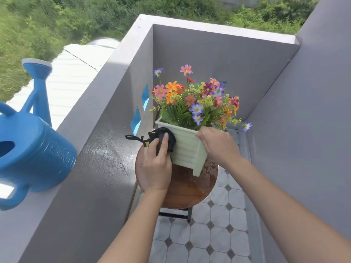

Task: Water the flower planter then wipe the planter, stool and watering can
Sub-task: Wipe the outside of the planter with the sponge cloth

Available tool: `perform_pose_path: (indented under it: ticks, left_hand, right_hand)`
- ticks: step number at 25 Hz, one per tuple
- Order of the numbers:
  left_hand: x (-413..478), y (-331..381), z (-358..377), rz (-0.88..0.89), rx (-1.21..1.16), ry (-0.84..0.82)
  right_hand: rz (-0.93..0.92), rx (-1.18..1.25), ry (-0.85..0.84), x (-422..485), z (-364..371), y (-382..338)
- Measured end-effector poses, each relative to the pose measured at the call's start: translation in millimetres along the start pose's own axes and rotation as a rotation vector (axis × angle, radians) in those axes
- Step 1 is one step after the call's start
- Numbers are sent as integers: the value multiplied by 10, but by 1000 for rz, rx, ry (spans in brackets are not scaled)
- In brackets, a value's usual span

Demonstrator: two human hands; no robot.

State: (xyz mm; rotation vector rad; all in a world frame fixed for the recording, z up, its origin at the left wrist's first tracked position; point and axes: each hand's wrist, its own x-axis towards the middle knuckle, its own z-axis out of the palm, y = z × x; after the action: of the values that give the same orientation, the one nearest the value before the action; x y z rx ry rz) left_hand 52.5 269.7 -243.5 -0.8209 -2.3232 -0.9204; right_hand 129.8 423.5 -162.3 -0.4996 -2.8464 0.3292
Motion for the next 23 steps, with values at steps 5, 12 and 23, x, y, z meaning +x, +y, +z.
perform_pose_path:
  ticks: [5,12,23]
  left_hand:
    - [-121,255,-21,289,-81,-91]
    - [-123,313,-42,241,-100,-110]
    - [-235,145,41,204,-160,-221]
  right_hand:
    - [14,-3,-39,-8,-54,15]
    - [12,1,-36,36,-49,16]
    - [19,-23,-65,95,-40,20]
